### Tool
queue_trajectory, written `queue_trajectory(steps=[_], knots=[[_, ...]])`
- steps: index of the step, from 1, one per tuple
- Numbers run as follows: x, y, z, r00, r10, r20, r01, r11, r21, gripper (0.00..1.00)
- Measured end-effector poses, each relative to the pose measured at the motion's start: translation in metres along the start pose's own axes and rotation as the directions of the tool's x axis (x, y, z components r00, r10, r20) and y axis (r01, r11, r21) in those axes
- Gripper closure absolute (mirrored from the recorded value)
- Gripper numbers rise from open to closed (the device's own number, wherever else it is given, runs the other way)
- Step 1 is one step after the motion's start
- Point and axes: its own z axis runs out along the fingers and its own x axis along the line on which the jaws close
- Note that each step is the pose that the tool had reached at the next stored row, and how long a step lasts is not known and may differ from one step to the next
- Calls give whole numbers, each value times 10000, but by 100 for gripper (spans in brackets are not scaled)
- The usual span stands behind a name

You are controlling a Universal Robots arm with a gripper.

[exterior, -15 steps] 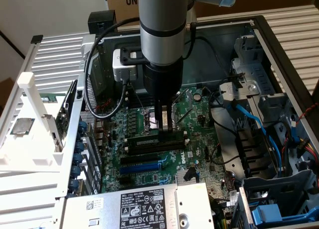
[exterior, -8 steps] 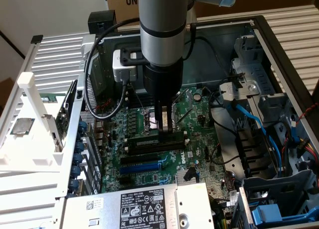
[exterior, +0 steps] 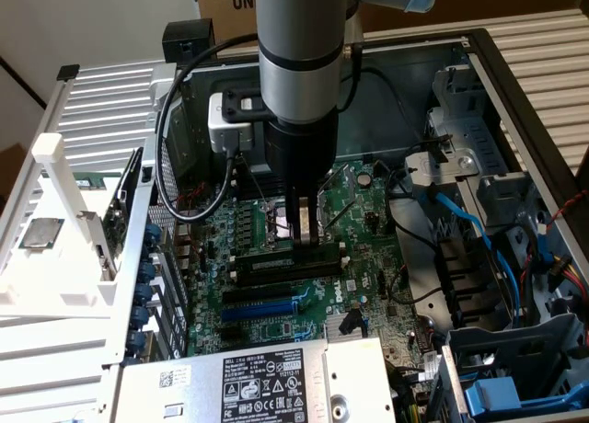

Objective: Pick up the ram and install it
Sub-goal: 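Insert the ram into the slot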

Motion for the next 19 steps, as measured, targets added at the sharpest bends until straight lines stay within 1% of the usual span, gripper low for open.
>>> queue_trajectory(steps=[19], knots=[[-1,-2,49,10000,0,0,0,10000,0,88]])
